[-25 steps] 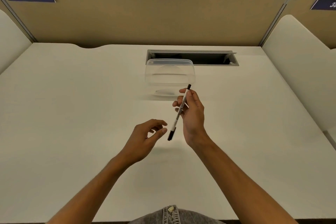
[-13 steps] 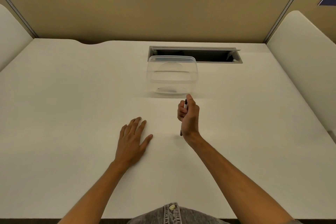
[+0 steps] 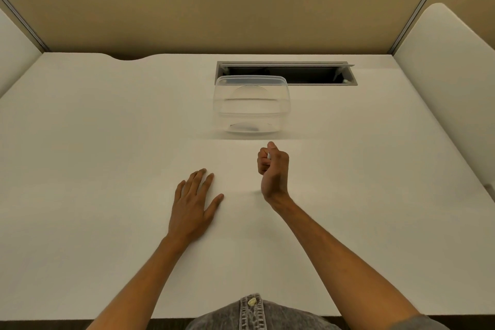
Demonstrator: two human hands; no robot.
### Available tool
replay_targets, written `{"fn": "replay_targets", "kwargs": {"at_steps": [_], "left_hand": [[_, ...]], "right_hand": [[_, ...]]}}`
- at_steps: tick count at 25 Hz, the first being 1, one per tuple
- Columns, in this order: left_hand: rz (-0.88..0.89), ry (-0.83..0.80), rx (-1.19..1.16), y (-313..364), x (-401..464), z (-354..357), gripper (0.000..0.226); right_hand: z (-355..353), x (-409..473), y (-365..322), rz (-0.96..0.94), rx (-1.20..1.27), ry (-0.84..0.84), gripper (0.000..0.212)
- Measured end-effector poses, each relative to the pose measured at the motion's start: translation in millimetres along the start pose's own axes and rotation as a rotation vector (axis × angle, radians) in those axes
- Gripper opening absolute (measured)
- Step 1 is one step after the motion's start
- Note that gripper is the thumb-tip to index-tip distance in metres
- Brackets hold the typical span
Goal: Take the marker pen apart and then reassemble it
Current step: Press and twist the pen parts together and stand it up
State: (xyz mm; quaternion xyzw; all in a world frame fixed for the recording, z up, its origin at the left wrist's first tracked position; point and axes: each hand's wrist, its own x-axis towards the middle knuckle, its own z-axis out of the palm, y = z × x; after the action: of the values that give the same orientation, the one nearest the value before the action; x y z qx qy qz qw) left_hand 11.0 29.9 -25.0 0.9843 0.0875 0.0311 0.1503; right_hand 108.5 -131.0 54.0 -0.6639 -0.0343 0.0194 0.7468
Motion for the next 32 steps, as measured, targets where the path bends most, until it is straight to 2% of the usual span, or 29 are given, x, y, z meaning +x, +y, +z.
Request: {"fn": "replay_targets", "kwargs": {"at_steps": [8, 14, 18, 25, 32], "left_hand": [[-0.007, 0.014, -0.003, -2.1, 0.8, 2.9, 0.069], [0.000, 0.024, -0.005, -2.3, 0.3, 2.9, 0.070], [0.003, 0.025, -0.007, -2.5, 0.4, 2.5, 0.072], [0.009, 0.038, -0.016, -0.8, -0.7, 1.0, 0.077], [0.010, 0.039, -0.014, -2.0, 0.0, 1.7, 0.078]], "right_hand": [[9.2, -2.1, 5.5, -0.104, -0.090, -0.038, 0.042], [2.9, 0.5, 5.9, -0.084, -0.074, -0.023, 0.049], [-10.5, 3.8, 2.1, -0.058, -0.006, -0.058, 0.036], [-31.5, 6.4, -9.1, -0.214, -0.236, 0.034, 0.024], [-51.4, -1.1, 2.2, -0.205, -0.466, 0.089, 0.007]]}}
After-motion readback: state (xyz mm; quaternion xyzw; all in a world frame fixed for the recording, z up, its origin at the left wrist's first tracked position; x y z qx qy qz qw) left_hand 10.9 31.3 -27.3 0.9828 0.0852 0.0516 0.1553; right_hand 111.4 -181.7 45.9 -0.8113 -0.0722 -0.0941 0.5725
